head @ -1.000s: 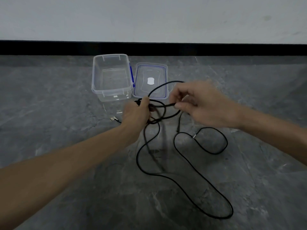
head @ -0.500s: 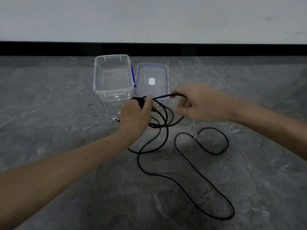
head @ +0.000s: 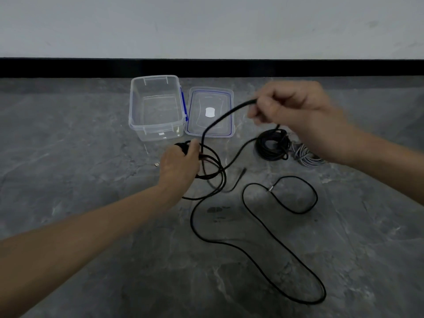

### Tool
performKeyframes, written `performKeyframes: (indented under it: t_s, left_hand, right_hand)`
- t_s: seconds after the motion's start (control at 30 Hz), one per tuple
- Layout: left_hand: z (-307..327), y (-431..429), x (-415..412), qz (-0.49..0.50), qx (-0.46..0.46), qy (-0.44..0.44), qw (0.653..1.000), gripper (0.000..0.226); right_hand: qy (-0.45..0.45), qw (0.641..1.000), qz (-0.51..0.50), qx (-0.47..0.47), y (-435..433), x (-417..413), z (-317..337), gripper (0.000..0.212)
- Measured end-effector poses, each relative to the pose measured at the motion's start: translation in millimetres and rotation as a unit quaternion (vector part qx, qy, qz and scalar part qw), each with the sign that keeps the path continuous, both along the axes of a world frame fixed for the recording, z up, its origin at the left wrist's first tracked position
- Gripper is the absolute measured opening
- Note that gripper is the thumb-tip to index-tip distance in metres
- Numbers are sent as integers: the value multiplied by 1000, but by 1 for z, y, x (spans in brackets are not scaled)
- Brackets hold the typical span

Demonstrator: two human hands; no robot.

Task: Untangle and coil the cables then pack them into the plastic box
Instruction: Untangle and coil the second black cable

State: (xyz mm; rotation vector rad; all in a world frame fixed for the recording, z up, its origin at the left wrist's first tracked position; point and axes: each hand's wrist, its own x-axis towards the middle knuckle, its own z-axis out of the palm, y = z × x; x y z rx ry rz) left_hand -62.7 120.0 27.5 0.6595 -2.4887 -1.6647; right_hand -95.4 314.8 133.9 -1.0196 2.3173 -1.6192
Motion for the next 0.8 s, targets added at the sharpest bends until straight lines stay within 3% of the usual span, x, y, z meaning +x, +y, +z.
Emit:
performKeyframes:
  t_s: [0.07,0.13,0.2,0.23,0.33,0.47,0.53,0.63,0.73,0.8]
  left_hand:
    - [-2,-4,-1,19,8,3,1000,46]
    - [-1,-5,-2,15,1,25,1000,47]
    - [1,-2,-1,-6,-18,49,999,49]
    - [4,1,1,-21,-30,60,998,50]
    - [7,12,5,-66,-61,86,992,48]
    - [7,19,7,-108,-103,89,985,51]
    - [5,15,7,-103,-103,75,987,52]
    - [1,6,5,-71,-105,49,991,51]
    - [-4,-7,-1,-20,-69,-5,997,47]
    - [-9,-16,-5,21,-32,-38,999,42]
  right_hand:
    - [-52,998,-29,-9,8,-7,-10,20]
    - [-68,986,-77,131,11,-13,-22,16]
    - [-73,949,-73,299,13,-13,-30,20]
    - [-63,937,-59,338,10,-10,-32,24]
    - [12,929,-30,368,-10,-1,-27,32]
    - [48,902,25,428,-34,-8,-26,45]
    - [59,884,71,459,-34,-10,-24,41]
    - [8,926,67,372,-22,-12,-10,26]
    - [-51,978,71,192,-4,-13,-3,21]
    - [-145,986,66,57,3,-15,-7,18]
